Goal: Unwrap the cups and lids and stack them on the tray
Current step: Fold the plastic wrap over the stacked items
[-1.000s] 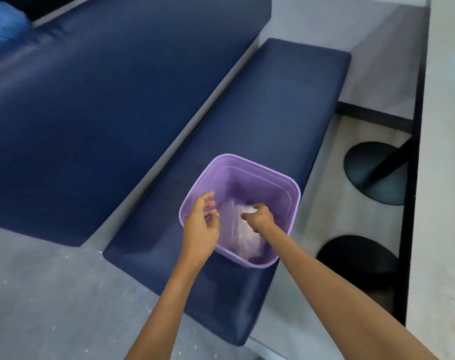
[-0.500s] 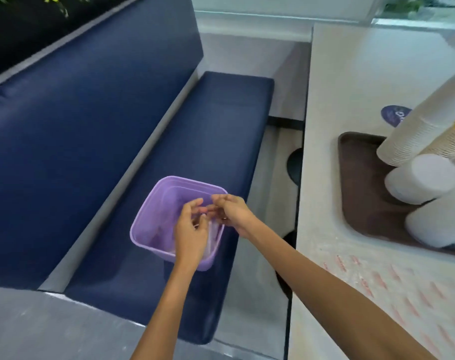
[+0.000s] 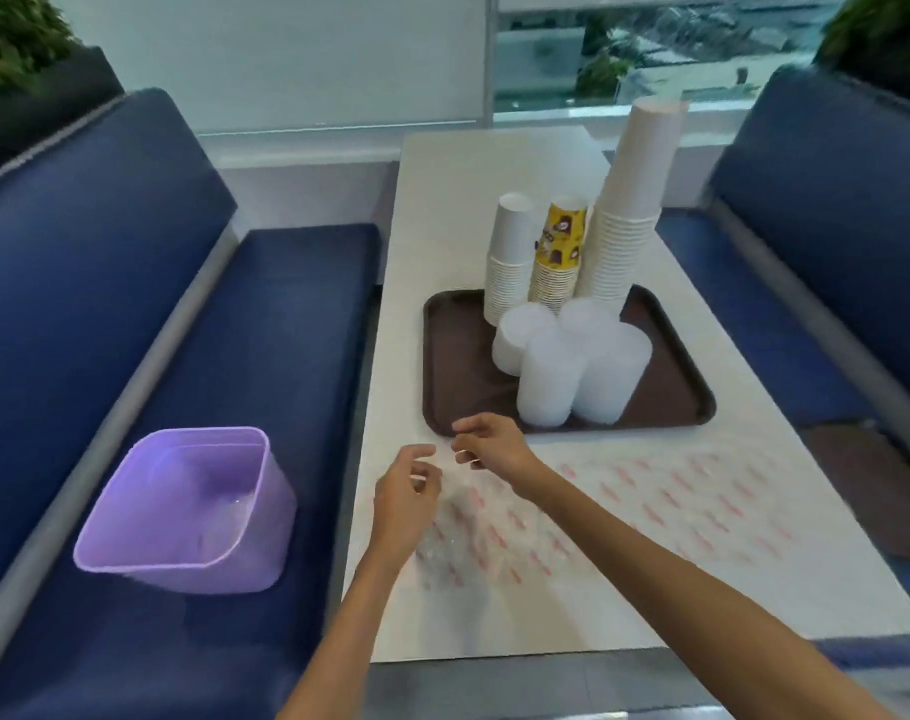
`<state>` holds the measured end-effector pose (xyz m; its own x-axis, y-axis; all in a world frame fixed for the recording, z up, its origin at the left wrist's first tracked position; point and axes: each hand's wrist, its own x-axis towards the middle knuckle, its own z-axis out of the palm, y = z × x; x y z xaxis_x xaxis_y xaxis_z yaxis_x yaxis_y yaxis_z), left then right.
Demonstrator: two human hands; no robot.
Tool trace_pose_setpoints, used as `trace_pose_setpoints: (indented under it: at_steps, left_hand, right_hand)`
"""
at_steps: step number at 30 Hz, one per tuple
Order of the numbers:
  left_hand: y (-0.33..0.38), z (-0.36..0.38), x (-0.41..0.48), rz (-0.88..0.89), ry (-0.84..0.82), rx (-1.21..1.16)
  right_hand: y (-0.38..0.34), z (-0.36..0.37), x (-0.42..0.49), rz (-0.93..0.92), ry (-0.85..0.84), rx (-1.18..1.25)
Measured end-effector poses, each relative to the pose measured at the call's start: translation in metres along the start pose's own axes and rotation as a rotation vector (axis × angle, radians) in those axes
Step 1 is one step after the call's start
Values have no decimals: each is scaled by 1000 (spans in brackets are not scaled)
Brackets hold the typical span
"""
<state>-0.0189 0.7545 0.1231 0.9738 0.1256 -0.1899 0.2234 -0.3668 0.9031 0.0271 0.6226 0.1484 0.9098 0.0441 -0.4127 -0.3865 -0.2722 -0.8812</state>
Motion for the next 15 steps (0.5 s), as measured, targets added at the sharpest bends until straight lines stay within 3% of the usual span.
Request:
trace_pose_setpoints:
  at_steps: [7, 15]
  left_hand:
    - [23, 70, -17, 42, -104, 171]
    - [27, 101, -15, 116, -158, 537]
  right_hand:
    - [38, -85, -18, -102, 70, -417]
    - [68, -121, -21, -202, 21, -867]
